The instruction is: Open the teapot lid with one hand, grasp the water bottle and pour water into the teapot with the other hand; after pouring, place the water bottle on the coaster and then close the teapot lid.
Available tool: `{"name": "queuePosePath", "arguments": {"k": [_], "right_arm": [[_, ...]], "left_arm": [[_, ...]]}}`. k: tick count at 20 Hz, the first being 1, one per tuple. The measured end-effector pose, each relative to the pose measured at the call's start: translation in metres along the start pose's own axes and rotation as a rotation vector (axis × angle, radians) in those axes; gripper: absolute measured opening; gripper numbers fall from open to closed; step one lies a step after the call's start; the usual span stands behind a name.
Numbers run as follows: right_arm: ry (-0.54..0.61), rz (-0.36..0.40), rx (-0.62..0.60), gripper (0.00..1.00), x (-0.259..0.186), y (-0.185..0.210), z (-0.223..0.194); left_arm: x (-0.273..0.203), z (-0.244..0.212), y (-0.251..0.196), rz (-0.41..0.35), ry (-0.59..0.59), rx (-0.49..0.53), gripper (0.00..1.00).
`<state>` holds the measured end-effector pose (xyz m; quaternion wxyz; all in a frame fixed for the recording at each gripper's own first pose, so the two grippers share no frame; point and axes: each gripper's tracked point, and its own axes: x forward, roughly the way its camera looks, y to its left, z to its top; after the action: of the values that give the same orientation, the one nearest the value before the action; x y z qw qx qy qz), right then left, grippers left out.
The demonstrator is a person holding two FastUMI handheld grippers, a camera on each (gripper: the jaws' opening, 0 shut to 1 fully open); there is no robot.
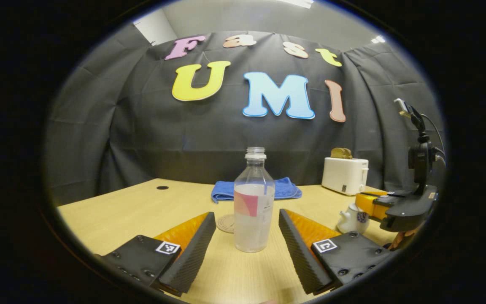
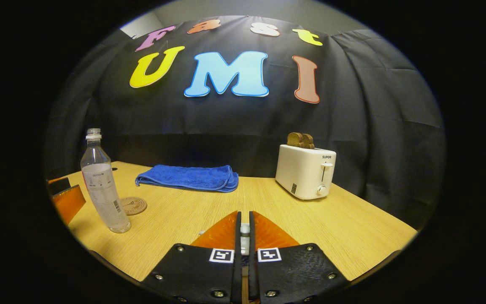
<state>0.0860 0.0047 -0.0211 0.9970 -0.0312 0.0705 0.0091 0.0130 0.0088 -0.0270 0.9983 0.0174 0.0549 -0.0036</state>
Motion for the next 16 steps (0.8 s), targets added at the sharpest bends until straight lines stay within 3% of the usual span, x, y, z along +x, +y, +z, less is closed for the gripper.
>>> {"name": "queuePosePath", "arguments": {"k": [11,16], "right_arm": [[-0.084,0.01,0.031,0.06,-0.013,-0.002,0.026],[-0.147,0.059,0.031,0.06,-0.044,0.007,0.045]], "left_arm": [[0.003,0.003,-0.008,-0.013,-0.017,0.027,1.0],[0.013,0.003,-0.013,-0.015,-0.016,0.072,1.0]]}}
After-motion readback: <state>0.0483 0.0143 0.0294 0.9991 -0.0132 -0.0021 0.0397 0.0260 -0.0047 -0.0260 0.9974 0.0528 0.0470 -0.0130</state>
